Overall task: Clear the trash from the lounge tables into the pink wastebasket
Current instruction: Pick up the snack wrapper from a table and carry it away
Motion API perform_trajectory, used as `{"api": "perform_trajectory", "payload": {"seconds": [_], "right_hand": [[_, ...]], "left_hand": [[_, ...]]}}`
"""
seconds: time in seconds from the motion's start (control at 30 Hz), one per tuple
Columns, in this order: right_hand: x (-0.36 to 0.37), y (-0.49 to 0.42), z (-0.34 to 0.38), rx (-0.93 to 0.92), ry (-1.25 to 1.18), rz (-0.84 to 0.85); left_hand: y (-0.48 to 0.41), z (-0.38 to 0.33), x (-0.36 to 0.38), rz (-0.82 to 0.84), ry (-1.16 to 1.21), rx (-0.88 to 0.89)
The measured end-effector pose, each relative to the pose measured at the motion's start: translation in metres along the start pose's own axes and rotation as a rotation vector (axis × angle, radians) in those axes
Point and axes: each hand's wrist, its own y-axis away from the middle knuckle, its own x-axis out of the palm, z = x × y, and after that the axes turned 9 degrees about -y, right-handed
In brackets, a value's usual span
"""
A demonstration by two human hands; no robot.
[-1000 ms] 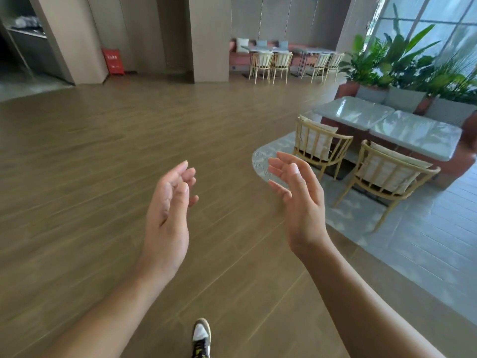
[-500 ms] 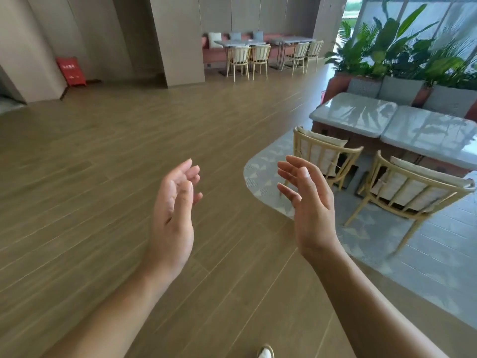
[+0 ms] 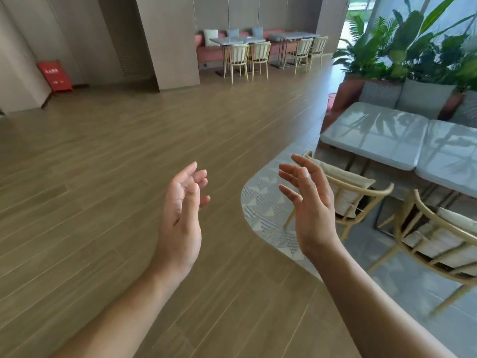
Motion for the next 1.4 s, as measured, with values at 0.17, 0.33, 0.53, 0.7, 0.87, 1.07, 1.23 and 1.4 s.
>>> {"api": "perform_trajectory", "payload": {"seconds": [0.17,0.33,0.53,0.7,0.87,1.07,1.23,1.4], "right_hand": [[0.001,-0.125,-0.050,-0.003,0.024,0.014],[0.013,-0.254,-0.126,0.006,0.022,-0.018],[0.053,-0.420,-0.207,0.004,0.037,-0.031],[0.071,-0.551,-0.251,0.008,0.034,-0.060],[0.062,-0.671,-0.302,-0.003,0.040,-0.110],[0.022,-0.836,-0.375,-0.023,0.032,-0.145],[-0.016,-0.988,-0.412,0.004,0.076,-0.155],[-0.037,-1.139,-0.432,-0.021,0.066,-0.146]], "left_hand": [[-0.117,0.054,0.044,-0.001,0.016,-0.014],[-0.239,0.132,0.085,0.029,0.024,-0.016],[-0.411,0.214,0.122,0.052,0.048,-0.038],[-0.552,0.257,0.162,0.100,0.061,-0.032],[-0.665,0.314,0.214,0.148,0.058,-0.025],[-0.808,0.399,0.314,0.149,0.052,-0.015],[-0.929,0.448,0.401,0.156,0.047,-0.024],[-1.056,0.484,0.477,0.141,0.061,-0.010]]}}
